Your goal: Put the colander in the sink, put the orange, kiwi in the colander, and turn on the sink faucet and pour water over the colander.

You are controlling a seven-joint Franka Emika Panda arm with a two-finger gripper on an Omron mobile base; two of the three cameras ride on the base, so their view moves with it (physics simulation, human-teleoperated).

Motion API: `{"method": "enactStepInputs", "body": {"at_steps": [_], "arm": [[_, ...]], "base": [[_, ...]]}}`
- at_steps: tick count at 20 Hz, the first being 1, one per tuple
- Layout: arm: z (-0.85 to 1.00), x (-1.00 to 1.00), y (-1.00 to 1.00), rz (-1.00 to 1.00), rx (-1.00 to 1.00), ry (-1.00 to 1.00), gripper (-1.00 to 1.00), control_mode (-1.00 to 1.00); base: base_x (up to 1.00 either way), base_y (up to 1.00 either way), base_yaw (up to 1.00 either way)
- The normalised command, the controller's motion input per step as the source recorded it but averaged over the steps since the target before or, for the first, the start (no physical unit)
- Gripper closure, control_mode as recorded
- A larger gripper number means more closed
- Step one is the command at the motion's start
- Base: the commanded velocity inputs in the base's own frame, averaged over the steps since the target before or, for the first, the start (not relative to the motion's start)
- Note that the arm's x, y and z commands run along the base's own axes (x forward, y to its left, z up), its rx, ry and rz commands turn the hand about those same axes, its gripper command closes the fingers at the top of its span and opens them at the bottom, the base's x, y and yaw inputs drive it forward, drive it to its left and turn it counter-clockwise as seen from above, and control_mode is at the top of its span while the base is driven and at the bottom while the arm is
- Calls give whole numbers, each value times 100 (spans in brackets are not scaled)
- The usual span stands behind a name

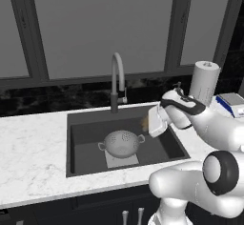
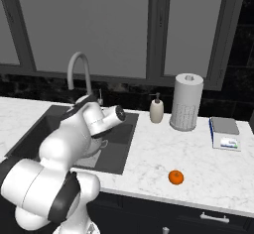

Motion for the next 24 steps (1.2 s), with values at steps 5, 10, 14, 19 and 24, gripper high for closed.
{"method": "enactStepInputs", "body": {"at_steps": [5,10,14,19,24], "arm": [[-34,35,4,0,-1,12,100,-100],[-43,31,1,0,0,9,100,-100],[-54,20,9,0,-1,0,100,-100],[-57,22,27,0,-6,-2,100,-100],[-42,50,36,0,-6,0,100,-100]], "base": [[0,0,0],[0,0,0],[0,0,0],[0,0,0],[0,0,0]]}}
